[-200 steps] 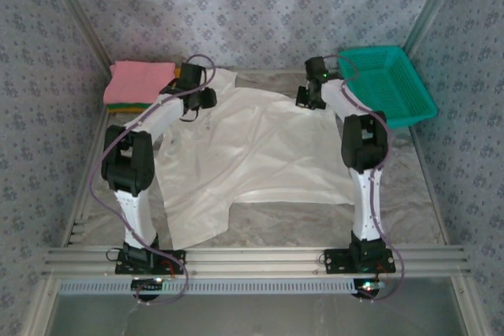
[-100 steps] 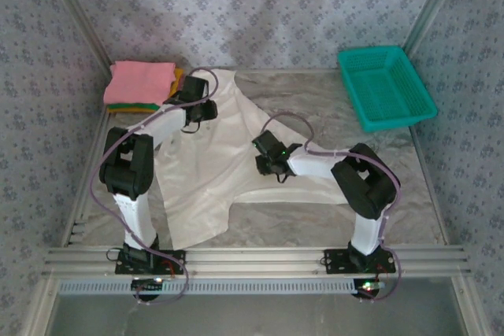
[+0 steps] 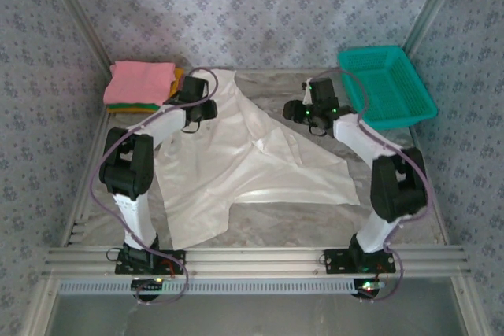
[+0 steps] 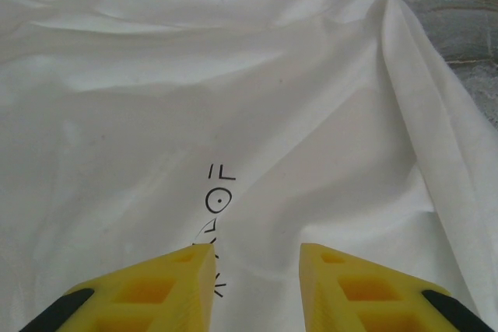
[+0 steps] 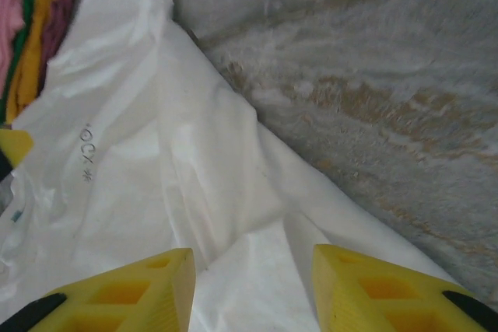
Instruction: Fold and stack the t-shirts
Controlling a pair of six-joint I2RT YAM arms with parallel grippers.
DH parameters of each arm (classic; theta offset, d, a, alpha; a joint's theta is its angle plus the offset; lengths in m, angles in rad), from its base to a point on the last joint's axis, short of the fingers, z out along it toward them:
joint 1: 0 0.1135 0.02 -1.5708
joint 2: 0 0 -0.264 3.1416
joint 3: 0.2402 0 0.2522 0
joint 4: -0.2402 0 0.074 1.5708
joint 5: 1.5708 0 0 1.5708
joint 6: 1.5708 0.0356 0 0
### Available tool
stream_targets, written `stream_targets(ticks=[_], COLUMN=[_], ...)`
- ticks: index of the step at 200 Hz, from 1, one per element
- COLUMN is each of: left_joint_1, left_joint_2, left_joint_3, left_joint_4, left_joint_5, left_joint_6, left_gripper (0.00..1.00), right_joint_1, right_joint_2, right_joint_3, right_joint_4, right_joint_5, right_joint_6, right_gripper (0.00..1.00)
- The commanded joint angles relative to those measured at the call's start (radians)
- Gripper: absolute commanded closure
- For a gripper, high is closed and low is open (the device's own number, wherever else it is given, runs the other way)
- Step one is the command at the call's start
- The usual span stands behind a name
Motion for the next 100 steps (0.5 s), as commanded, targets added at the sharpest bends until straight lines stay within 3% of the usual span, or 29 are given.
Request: stream_targets(ticks=[1,47,61,74,100], left_joint_1=[-0.003,-0.013,-0.015,-0.016,-0.016], left_joint_2=[-0.051,-0.116,-0.123,-0.125,-0.117], left_joint_3=[-0.030,-0.093,-0.099,-0.105,-0.109], left_joint_4=[0.011,0.027,0.019,0.017,0.022], left_joint_5=[-0.011,-0.010,-0.015,-0.019,-0.017], left_joint_6=[-0.017,-0.032,-0.029,-0.030,-0.035], left_gripper=[0.67,0.66,0.66,0.66,0.66], right_joint_1=[-0.026,-0.065,-0.066,-0.065,-0.065], right_joint_2=[0.116,0.289,0.292,0.288,0.258], right_joint_3=[0.029,0.075,0.058,0.057,0.047], right_joint_4=[-0.096,-0.047,-0.006,-0.001,0.018], right_joint_5=[-0.205,-0.304,-0.308,-0.311,-0.317], right_joint_6=[0.034,0.061,0.074,0.075,0.076], right_gripper=[0.54,0.58,0.65,0.82,0.90])
